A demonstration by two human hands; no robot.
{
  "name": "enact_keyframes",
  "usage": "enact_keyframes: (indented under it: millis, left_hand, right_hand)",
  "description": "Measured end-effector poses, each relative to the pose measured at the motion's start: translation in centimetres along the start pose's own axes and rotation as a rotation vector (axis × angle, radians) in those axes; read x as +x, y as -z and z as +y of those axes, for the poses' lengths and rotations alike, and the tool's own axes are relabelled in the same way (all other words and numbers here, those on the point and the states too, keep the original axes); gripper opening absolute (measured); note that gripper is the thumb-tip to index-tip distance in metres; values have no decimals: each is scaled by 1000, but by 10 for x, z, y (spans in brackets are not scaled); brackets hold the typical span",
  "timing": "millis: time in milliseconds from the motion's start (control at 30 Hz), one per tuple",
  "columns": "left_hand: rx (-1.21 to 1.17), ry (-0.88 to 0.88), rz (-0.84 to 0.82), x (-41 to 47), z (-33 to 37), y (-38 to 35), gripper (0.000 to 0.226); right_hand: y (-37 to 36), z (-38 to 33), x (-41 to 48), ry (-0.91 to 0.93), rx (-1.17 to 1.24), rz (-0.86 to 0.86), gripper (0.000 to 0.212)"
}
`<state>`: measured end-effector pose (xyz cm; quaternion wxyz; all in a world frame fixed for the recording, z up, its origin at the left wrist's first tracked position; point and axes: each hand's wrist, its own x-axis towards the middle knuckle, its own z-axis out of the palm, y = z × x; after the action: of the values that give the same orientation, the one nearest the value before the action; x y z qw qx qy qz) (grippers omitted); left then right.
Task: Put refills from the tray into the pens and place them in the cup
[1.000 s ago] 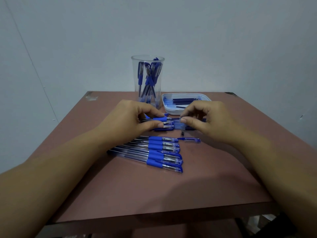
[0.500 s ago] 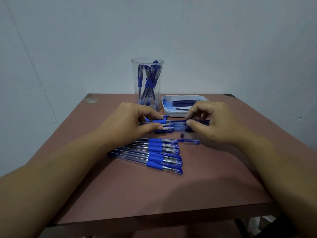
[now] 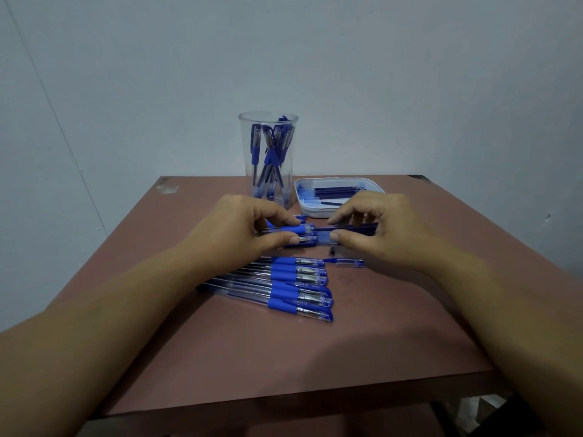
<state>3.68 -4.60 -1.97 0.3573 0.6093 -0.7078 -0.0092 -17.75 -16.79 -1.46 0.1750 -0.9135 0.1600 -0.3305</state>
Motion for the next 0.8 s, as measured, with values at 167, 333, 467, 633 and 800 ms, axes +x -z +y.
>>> enact_keyframes:
  millis: [167, 333, 467, 633, 800]
  left_hand:
    - [0, 38, 18, 0, -2, 2, 21]
    - [2, 89, 38, 2, -6, 4, 22]
    - [-5, 110, 46, 2, -6, 5, 22]
    - [-8, 103, 68, 1, -7, 4, 25]
    - [-2, 112, 38, 1, -5, 5, 22]
  right_hand:
    - [4, 6, 2, -36, -7, -7, 12]
    - [18, 22, -1, -130, -4, 9, 17]
    - [22, 32, -1, -188, -83, -39, 17]
    - [24, 36, -2, -215, -158, -126, 6]
    - [24, 34, 0, -224, -156, -155, 9]
